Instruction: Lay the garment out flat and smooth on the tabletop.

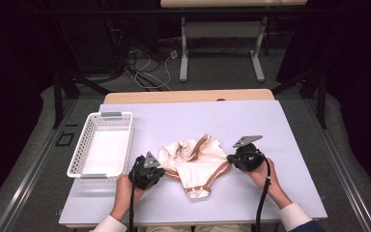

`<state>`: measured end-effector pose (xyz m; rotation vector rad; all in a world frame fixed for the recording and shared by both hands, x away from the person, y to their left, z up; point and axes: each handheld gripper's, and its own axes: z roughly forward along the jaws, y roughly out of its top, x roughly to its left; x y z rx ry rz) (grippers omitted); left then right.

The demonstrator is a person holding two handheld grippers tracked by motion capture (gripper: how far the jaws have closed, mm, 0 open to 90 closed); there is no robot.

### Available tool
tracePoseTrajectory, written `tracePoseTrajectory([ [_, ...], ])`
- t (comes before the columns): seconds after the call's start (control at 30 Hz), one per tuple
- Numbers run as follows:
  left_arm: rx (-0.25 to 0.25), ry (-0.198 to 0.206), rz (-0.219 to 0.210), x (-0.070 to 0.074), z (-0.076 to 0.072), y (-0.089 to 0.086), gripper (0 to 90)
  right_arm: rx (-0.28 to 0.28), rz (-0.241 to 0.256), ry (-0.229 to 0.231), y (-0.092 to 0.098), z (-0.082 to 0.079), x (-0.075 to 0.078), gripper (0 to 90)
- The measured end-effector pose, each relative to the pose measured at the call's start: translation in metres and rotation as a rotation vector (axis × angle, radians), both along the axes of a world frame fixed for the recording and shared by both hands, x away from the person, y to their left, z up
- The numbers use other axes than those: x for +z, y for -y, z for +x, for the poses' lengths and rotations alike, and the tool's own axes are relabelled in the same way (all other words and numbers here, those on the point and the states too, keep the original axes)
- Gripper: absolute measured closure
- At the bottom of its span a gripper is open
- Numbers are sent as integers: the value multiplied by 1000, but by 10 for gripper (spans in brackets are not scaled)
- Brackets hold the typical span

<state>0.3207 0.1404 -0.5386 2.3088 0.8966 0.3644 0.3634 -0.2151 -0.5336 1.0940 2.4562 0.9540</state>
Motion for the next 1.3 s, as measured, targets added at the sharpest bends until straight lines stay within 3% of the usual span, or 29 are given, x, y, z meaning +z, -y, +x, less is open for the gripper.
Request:
tracePoseTrajectory([
  [0.23,14,3,6,1,0,-7,859,-18,-4,1,12,-2,-3,870],
  [0.3,15,1,9,1,0,-8,859,-23,-15,-25,13,-4,-5,871],
  [0.33,18,2,13,1,0,-9,859,-10,-31,-16,15,-4,-5,871],
  [0.37,20,0,9,0,0,-10,859,-20,-30,-32,16,-5,-5,871],
  [0.6,15,-12,12,-1,-3,-11,861,-7,-15,-20,16,-11,-5,870],
  [1.07,3,-41,23,-6,-16,-17,860,25,-44,-47,18,-28,-5,869],
  [1.13,1,-43,25,-6,-17,-17,857,20,-27,-53,18,-30,-6,866],
  [1.23,5,-29,41,-4,-17,-15,803,19,-34,-61,18,-30,-6,831],
  [1.3,18,-15,43,-3,-17,-12,686,19,-9,-45,19,-28,-6,740],
])
